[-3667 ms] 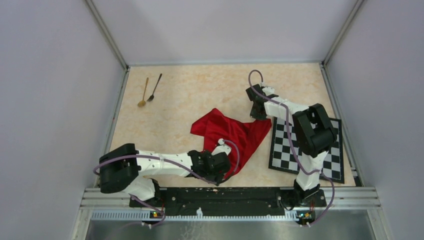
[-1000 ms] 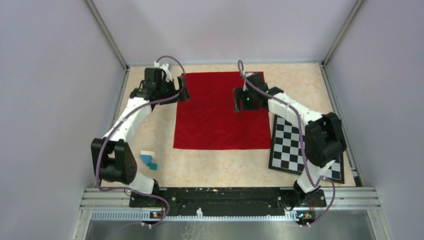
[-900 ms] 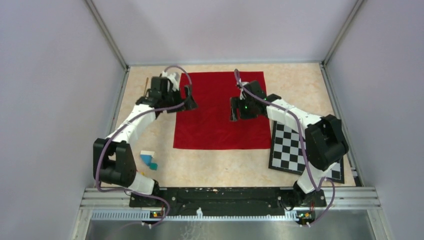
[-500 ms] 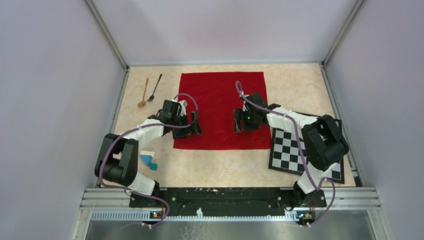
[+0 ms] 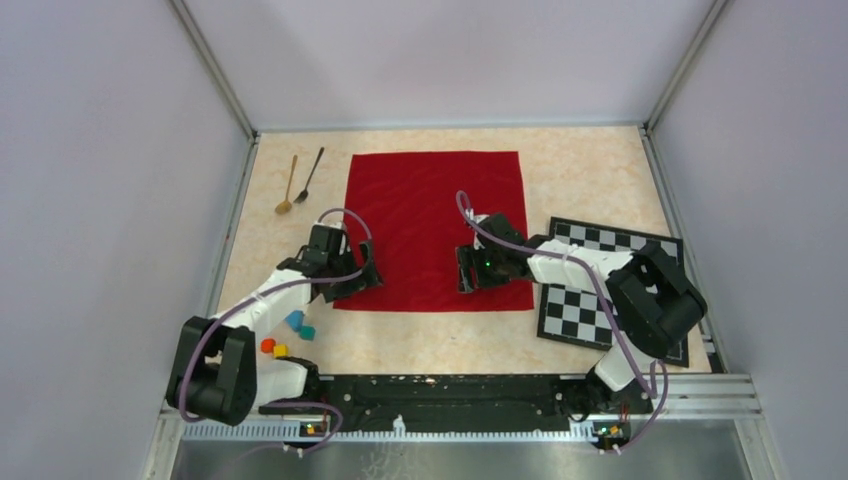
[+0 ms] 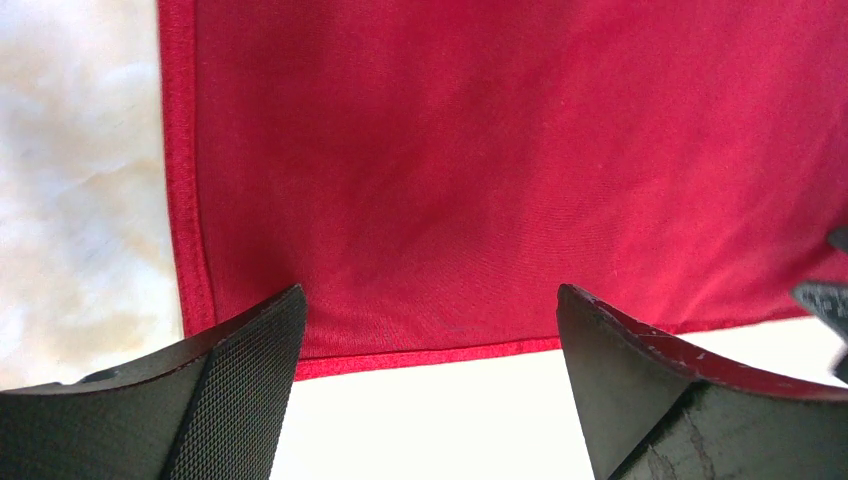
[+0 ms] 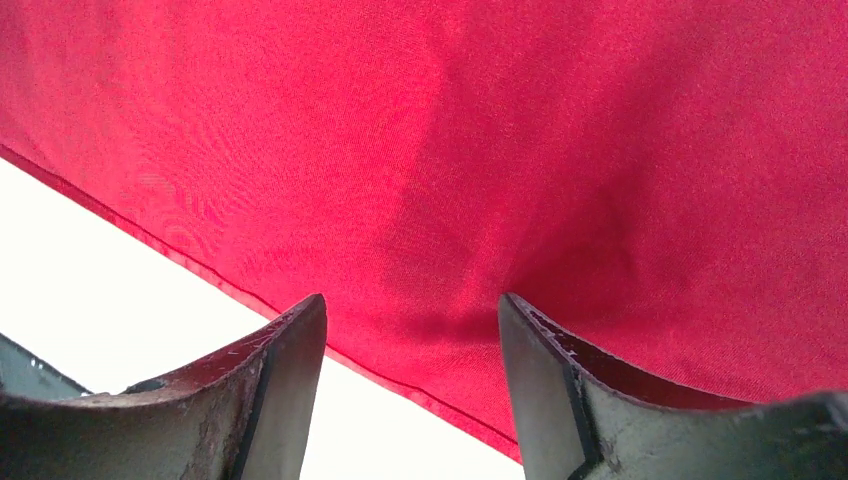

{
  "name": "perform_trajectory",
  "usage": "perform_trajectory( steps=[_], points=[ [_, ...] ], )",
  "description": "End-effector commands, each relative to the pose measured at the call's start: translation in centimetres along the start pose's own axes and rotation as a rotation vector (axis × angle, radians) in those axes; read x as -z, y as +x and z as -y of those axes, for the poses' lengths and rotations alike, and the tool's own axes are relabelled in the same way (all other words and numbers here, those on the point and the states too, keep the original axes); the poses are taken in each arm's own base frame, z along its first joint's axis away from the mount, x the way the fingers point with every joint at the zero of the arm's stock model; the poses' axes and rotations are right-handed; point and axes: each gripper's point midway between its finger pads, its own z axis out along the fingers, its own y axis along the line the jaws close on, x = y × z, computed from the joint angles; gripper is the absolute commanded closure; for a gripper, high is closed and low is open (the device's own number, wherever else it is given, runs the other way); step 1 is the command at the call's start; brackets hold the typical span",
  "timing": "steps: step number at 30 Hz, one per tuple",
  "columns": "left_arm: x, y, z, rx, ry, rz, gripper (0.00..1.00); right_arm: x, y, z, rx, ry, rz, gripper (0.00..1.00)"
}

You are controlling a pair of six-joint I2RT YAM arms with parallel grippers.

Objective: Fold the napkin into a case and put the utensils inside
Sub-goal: Pick up the flattened napkin from the center of the board.

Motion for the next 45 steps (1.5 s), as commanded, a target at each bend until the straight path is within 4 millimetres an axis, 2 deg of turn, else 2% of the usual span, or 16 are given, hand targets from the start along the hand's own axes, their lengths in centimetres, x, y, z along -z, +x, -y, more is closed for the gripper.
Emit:
perform_trajectory(
  steps=[1,4,8,10,13,18,20,24,26,30,34,45],
  points=[
    [1.4,1.1,-3.2,0.066,-0.147,0.030,0.01,1.0,2.2,-1.4,0.006,-0.003,-0.031,0.37],
    [2.5,0.7,-3.0,0.117,-0.158,0.051,0.01,2.5,1.5,-1.9,-0.006,0.002,-0.006,0.37],
    [4.4,-0.8,-0.8,0.101,-0.071,0.097,0.01,6.2,0.0,-1.7,-0.096,0.068,0.055,0.36],
    [5.6,-1.7,0.5,0.093,-0.022,0.124,0.01,7.9,-0.3,-1.2,-0.228,0.116,0.103,0.36],
    [7.2,-2.6,1.9,0.079,0.033,0.165,0.01,9.6,1.2,1.3,-0.565,0.285,0.129,0.36],
    [8.7,-3.8,3.0,0.047,0.078,0.219,0.01,12.3,3.0,5.2,-0.725,0.573,0.123,0.40],
    [8.9,-3.9,3.1,0.059,0.075,0.215,0.01,12.1,3.5,5.7,-0.747,0.600,0.101,0.43],
    [9.3,-3.9,3.6,0.045,0.097,0.206,0.01,11.2,4.6,7.0,-0.805,0.620,0.086,0.61],
    [9.5,-4.0,3.7,0.031,0.104,0.216,0.01,10.6,5.1,7.5,-0.823,0.610,0.084,0.65],
    [9.7,-4.1,3.8,0.013,0.108,0.223,0.01,9.8,5.6,8.4,-0.826,0.621,0.074,0.65],
    [9.8,-4.2,4.0,0.013,0.117,0.222,0.01,9.2,5.8,8.9,-0.829,0.641,0.063,0.61],
    [10.2,-4.2,4.0,0.020,0.116,0.233,0.02,7.0,6.7,8.9,-0.846,0.654,-0.008,0.61]
  ],
)
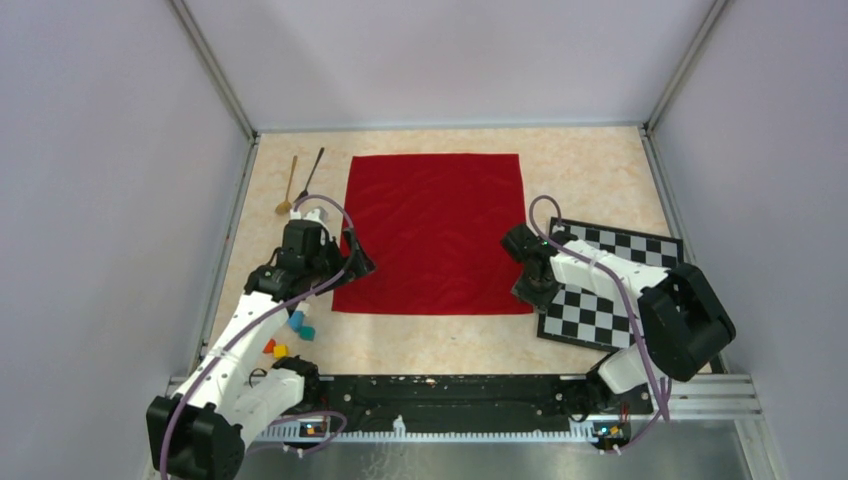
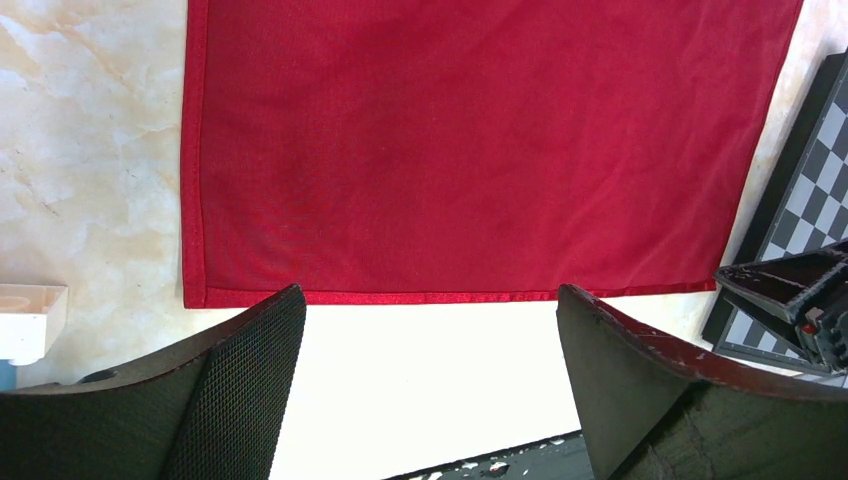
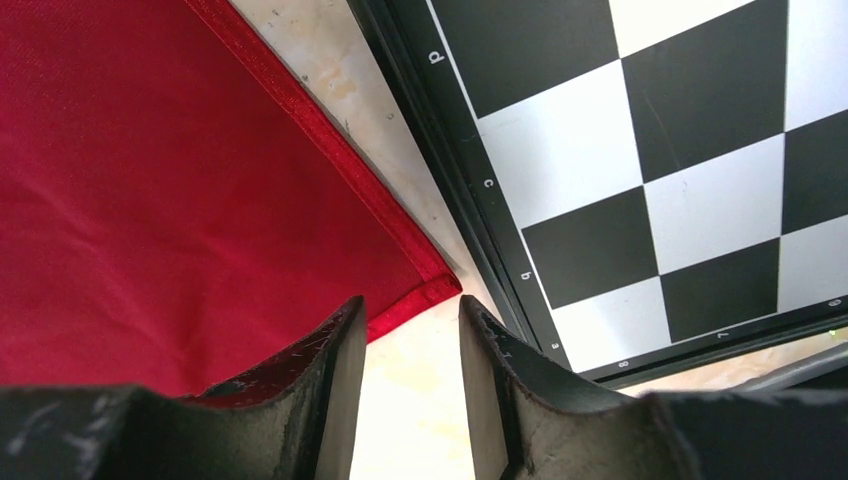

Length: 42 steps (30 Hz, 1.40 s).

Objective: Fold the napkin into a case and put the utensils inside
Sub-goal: Pick up the flattened napkin from the center of the board.

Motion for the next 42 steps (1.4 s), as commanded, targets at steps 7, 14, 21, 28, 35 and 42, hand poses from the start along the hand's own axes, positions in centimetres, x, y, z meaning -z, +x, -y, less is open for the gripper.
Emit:
perform_trajectory(
  steps=[7,14,21,28,35,42],
  points=[
    [1.6,-2.1,0.9,-0.004,0.003,0.069,0.01,-1.6,0.5,0.1,-0.033,0.050,-0.020,0.56],
    [2.0,-2.4,-0.3,0.044,-0.082,0.078,0.01,-2.9,1.0,0.5,-0.056,0.079,-0.028,0.57],
    [1.9,-1.8,-1.9,0.103,-0.185,0.054,0.01,-4.2,1.8,1.1,-0.051,0.087,-0.038,0.80],
    [0.5,1.1,-4.6,0.221,-0.333,-0.047,0.03,-2.9,1.4,0.2,-0.048,0.024,-0.031,1.00],
    [-0.2,3.3,-7.5,0.297,-0.518,-0.128,0.34,-2.5,1.0,-0.6,-0.065,-0.031,-0.013,1.00],
    [-1.4,4.3,-9.1,0.343,-0.657,-0.192,0.51,-2.6,1.0,-1.2,-0.057,-0.080,-0.010,1.00]
  ],
)
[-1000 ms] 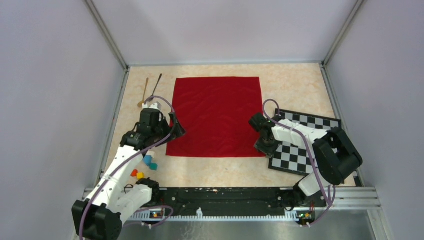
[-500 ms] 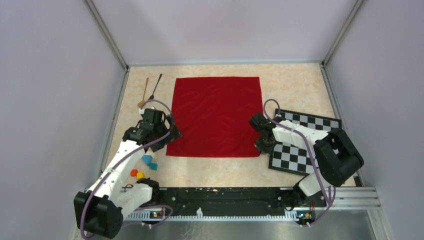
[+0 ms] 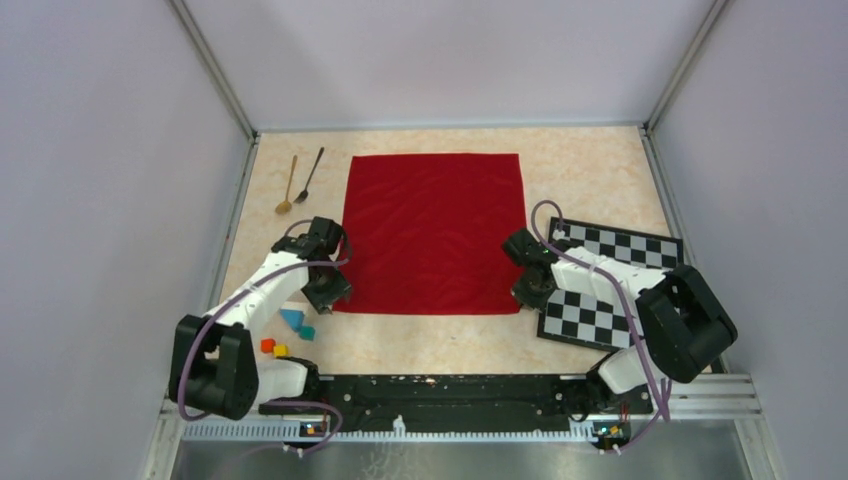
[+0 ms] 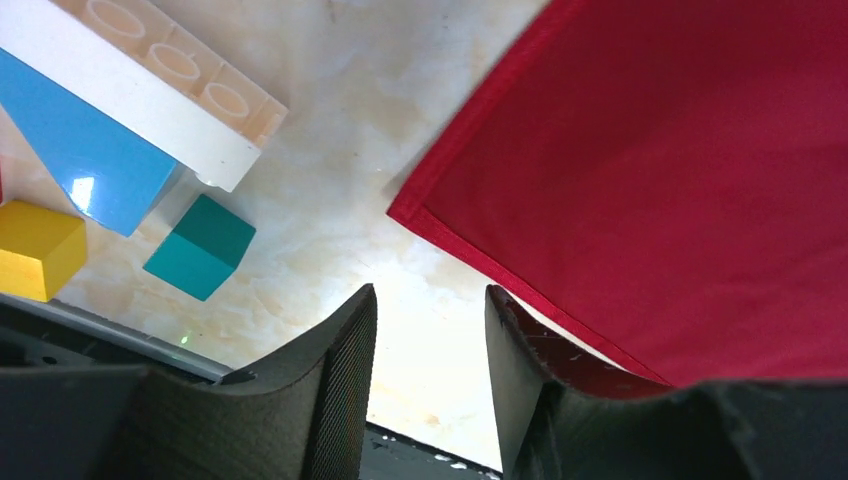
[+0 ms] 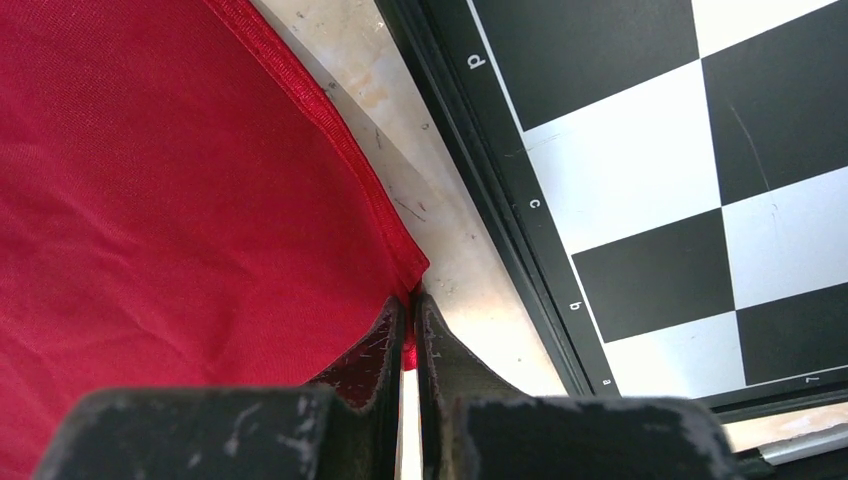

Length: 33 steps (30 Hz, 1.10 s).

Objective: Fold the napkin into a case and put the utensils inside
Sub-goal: Pick up the flattened napkin from the center of the board.

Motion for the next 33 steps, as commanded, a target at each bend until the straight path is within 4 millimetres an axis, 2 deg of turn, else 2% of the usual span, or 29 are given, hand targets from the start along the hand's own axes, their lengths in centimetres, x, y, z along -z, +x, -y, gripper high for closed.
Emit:
perform_trajectory(
  steps=[1,6,12,17,23,28,31,33],
  points=[
    [-0.6,-0.1,-0.5,0.066,-0.084,-0.013,0.50,-0.9,0.4,0.1,0.005,-0.020,-0.007,1.00],
    [-2.0,-0.2,-0.4,0.085,-0.107,-0.005,0.47,-0.7,0.3,-0.6,0.024,-0.047,-0.008,1.00],
    [-3.7,-0.7,-0.6,0.067,-0.163,0.003,0.45,-0.9,0.4,0.0,0.023,-0.048,-0.007,1.00],
    [-4.5,-1.2,0.1,0.054,-0.143,0.015,0.44,-1.0,0.7,0.3,0.018,-0.048,-0.016,1.00],
    [-5.8,-0.8,-0.3,0.056,-0.155,0.009,0.45,-0.9,0.7,0.4,0.014,-0.046,-0.015,1.00],
    [-6.4,-0.5,0.0,0.078,-0.094,0.018,0.58,-0.7,0.6,0.7,0.013,-0.044,-0.009,1.00],
    [-6.0,-0.8,1.0,0.079,-0.021,0.036,0.75,-0.5,0.4,0.7,0.024,-0.051,0.000,1.00],
    [-5.4,-1.2,1.5,0.078,0.017,0.052,0.93,-0.2,0.3,0.5,0.046,-0.072,0.006,1.00]
  ],
)
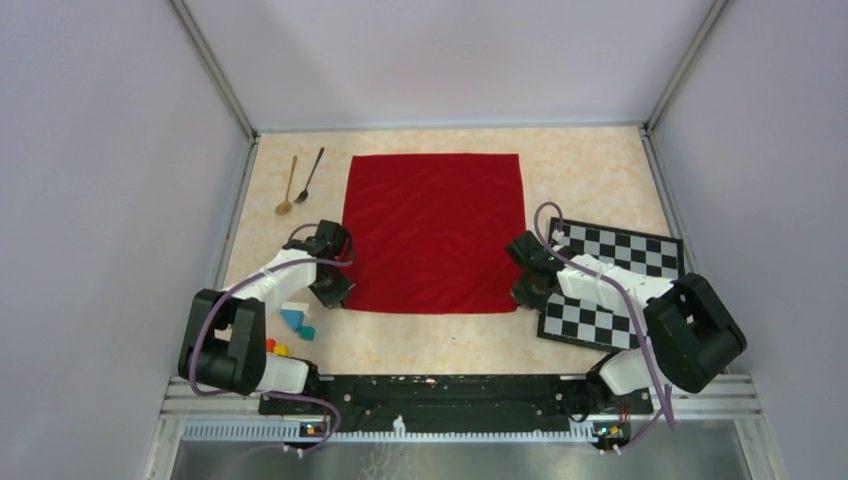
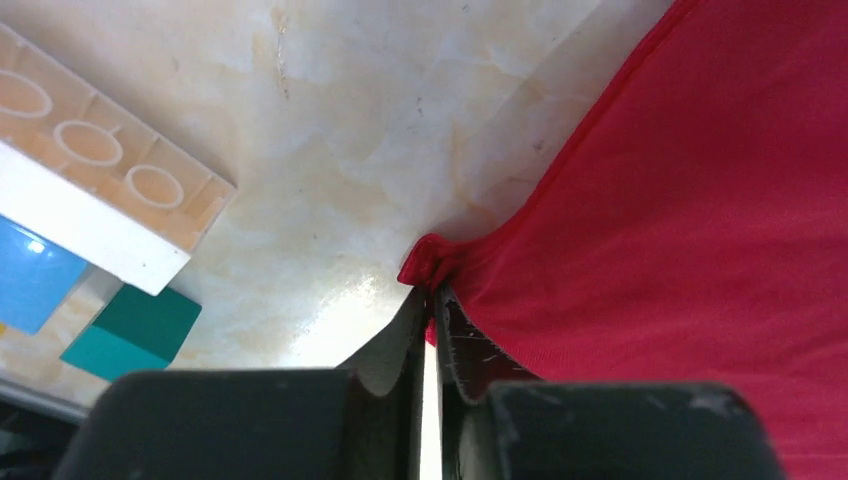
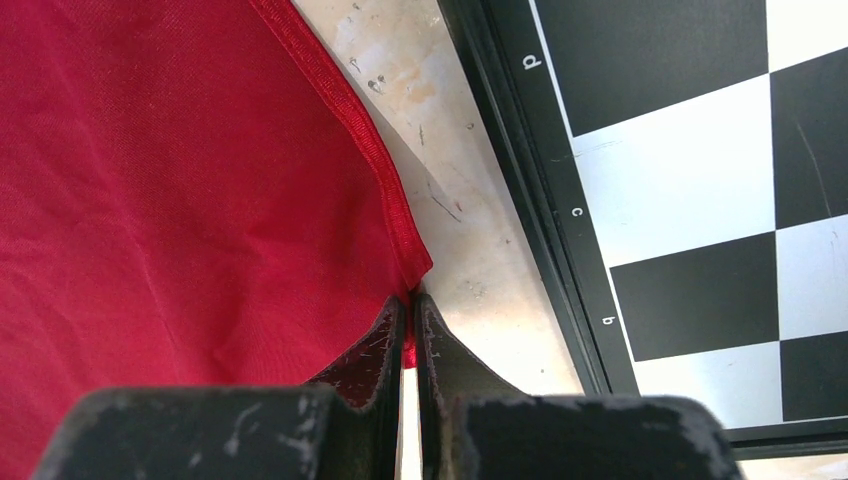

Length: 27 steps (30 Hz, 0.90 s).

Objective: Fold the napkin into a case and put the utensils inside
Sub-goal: Pick up the flattened napkin from the center of the board, then flatten the napkin at the center of the board.

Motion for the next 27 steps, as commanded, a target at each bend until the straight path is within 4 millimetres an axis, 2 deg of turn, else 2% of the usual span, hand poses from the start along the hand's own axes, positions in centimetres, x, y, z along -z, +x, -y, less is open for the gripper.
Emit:
perform_trajectory(
  steps=[1,5,8,10,13,14,16,18,21,24,27],
  points=[
    [-0.4,-1.3,1.2,0.025,0.085,0.074,1.00,0.2,-0.1,1.2,0.036,0.009,0.009,1.00],
    [1.4,-2.5,1.5,0.017,0.135,0.136,1.00,1.2,-0.7,1.0,0.040,-0.042,0.040,1.00],
    [3.4,-2.9,1.8,0.011,0.185,0.161,1.00,2.7,-1.1,-0.2,0.107,-0.128,0.049,1.00],
    [5.7,-3.2,2.1,0.003,0.226,0.171,1.00,4.1,-1.6,-1.0,0.149,-0.186,0.068,1.00],
    [10.2,-3.7,2.9,-0.043,0.349,0.203,1.00,7.2,-2.1,-2.3,0.209,-0.321,0.102,1.00],
    [11.8,-3.8,3.0,-0.052,0.389,0.221,1.00,8.7,-2.3,-2.9,0.220,-0.395,0.121,1.00],
    [15.4,-4.0,3.3,-0.089,0.502,0.271,1.00,13.4,-2.7,-4.6,0.274,-0.616,0.191,1.00],
    [19.8,-4.0,3.5,-0.119,0.660,0.358,1.00,18.6,-2.9,-5.6,0.314,-0.836,0.258,1.00],
    [27.2,-4.2,3.5,-0.146,0.915,0.517,1.00,26.9,-3.2,-5.5,0.379,-1.117,0.367,1.00],
    [35.0,-4.1,2.2,-0.171,1.125,0.687,1.00,34.7,-3.3,-4.5,0.440,-1.333,0.458,1.00],
    [42.6,-4.1,0.1,-0.201,1.255,0.854,1.00,40.2,-2.7,-3.9,0.496,-1.493,0.485,1.00]
  ],
)
